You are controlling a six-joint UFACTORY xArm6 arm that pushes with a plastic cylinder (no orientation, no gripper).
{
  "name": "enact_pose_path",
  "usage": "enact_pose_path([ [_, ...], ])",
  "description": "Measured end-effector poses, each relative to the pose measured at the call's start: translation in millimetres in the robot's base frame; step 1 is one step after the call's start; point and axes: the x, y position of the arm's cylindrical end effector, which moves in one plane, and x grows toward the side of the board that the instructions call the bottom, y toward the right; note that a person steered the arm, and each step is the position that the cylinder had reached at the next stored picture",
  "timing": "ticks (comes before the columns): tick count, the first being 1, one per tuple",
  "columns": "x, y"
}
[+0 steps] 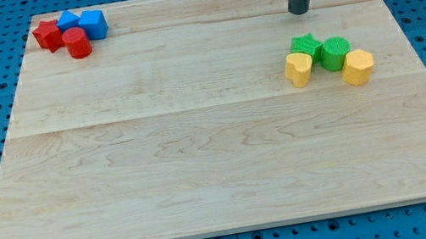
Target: Point your arm at green circle
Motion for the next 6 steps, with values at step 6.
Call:
enact_pose_path([
  [6,1,56],
])
